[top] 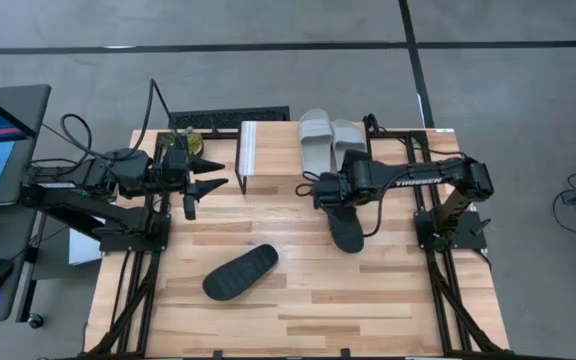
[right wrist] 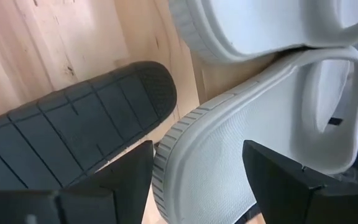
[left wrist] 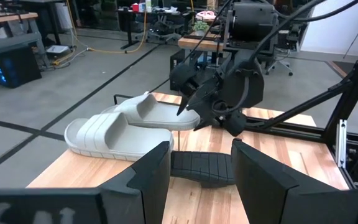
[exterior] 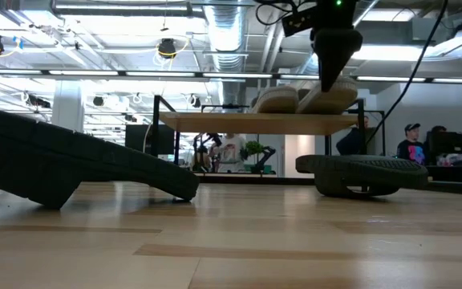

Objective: Pick and place slides into the shelf
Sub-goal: Put the gray slide on the shelf, then put the left black slide on the shelf

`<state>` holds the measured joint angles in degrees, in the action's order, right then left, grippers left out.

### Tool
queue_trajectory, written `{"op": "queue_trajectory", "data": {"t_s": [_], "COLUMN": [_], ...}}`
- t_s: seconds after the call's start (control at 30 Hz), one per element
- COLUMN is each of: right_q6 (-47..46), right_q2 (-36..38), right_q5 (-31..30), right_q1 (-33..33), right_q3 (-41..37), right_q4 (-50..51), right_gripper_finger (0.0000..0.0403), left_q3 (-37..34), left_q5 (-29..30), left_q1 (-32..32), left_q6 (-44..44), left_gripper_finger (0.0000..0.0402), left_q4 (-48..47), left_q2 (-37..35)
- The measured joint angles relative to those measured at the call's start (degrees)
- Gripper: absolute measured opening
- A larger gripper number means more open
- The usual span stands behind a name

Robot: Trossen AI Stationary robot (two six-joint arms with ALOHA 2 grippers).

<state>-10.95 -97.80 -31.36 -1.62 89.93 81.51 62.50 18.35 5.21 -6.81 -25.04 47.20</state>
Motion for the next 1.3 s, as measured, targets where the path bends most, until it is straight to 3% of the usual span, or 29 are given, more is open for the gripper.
{"op": "queue_trajectory", "data": {"t_s": [0.43,1.03,1.3], "right_q6": [4.8,5.0,1.5], "right_q2": [0.0,0.6,7.3], "right_q5": [1.1,1.9,-5.7], "right_q1": [3.7,1.7,-3.6], "right_q3": [0.0,0.0,5.4], "right_q4": [-2.0,-2.3,-3.0], "right_gripper_finger": [0.0240,0.0240,0.0235], "left_q3": [0.0,0.0,0.0], "left_q5": [-0.6,-0.6,-0.6], "left_q1": [0.0,0.0,0.0], "left_q6": [-0.5,-0.5,-0.5], "left_gripper_finger": [0.0158,0.0158,0.0158], "left_q4": [0.0,0.0,-0.1], "left_q2": [0.0,0.0,0.0]}}
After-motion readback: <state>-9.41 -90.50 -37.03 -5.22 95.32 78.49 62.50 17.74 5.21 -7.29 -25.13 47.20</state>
